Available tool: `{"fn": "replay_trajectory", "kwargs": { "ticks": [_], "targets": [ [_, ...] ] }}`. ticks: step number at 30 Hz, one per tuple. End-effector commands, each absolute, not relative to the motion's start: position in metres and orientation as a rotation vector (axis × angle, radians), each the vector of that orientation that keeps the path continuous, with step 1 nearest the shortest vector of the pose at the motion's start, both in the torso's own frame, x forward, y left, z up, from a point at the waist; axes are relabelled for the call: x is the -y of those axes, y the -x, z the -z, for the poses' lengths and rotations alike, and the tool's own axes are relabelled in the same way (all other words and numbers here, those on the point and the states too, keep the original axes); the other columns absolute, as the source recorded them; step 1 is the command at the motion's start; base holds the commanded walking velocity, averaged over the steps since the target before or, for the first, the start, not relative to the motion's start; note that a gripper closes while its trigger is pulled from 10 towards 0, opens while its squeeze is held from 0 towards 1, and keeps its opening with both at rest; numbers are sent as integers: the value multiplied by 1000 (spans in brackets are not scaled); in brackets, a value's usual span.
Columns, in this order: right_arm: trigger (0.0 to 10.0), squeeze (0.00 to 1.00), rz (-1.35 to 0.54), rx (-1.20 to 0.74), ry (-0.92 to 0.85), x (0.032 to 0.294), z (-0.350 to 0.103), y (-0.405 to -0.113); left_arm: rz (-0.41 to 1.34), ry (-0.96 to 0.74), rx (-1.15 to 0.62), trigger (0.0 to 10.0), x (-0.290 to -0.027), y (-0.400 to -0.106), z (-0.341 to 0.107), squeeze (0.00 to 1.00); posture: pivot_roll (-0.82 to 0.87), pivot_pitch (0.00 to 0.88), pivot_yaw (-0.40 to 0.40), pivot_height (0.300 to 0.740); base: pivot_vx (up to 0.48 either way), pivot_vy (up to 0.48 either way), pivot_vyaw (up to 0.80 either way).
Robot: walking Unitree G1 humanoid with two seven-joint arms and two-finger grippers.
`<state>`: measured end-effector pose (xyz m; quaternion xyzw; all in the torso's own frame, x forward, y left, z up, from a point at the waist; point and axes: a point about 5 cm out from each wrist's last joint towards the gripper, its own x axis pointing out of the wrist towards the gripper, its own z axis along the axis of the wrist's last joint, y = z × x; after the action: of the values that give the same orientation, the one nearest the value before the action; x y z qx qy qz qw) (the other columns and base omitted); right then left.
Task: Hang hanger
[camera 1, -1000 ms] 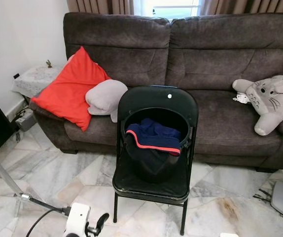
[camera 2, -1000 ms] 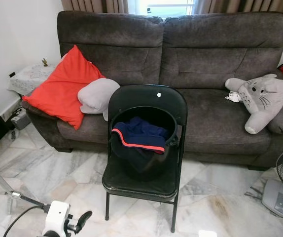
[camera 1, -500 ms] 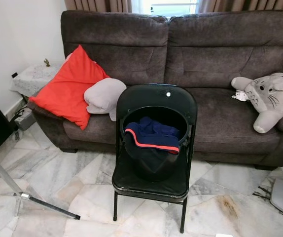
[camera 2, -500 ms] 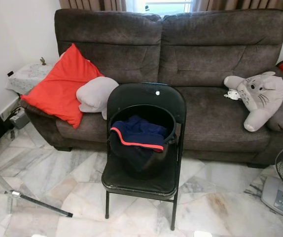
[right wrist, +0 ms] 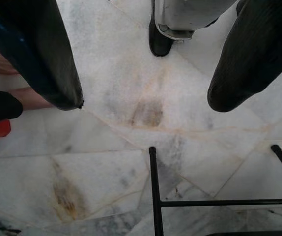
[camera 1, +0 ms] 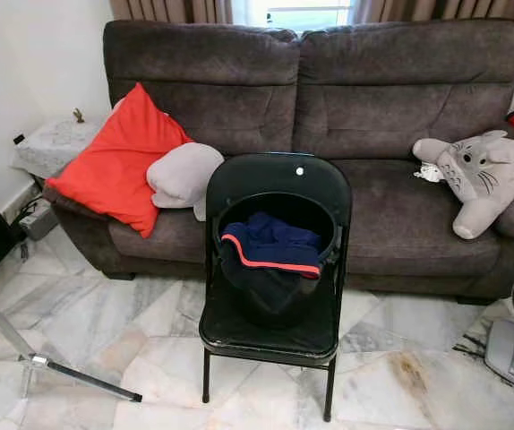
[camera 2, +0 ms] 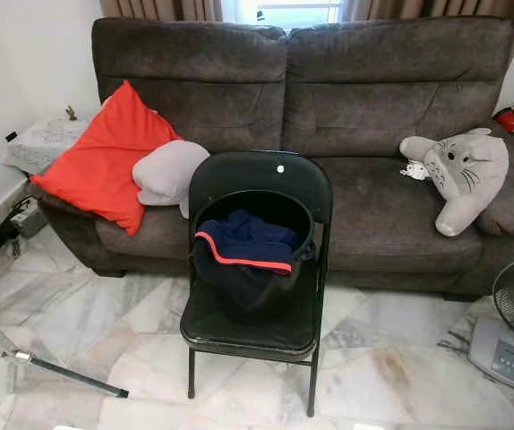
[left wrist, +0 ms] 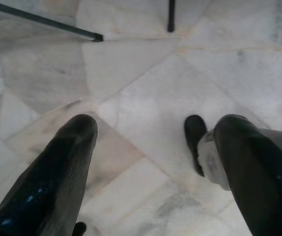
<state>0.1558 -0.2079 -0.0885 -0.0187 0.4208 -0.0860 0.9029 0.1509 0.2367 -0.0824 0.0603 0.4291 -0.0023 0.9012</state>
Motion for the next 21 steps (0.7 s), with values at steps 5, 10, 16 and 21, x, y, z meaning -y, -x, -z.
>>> {"fn": "replay_trajectory", "kwargs": {
  "ticks": [5,10,16,21],
  "targets": [
    [10000,0,238,-693,87,213,74,-173,8,-124,-932,10000,-238,-141,87,0,-19,0,55,740,0,0,0],
    [10000,0,211,-471,105,207,52,-197,6,-127,-954,10000,-240,-135,89,0,-32,0,55,740,0,0,0],
    [10000,0,176,-372,115,194,40,-209,8,-121,-969,10000,-239,-132,90,0,-36,0,50,740,0,0,0],
    [10000,0,167,-320,109,183,33,-218,12,-107,-966,10000,-237,-133,90,0,-33,0,51,740,0,0,0]
  ]
}}
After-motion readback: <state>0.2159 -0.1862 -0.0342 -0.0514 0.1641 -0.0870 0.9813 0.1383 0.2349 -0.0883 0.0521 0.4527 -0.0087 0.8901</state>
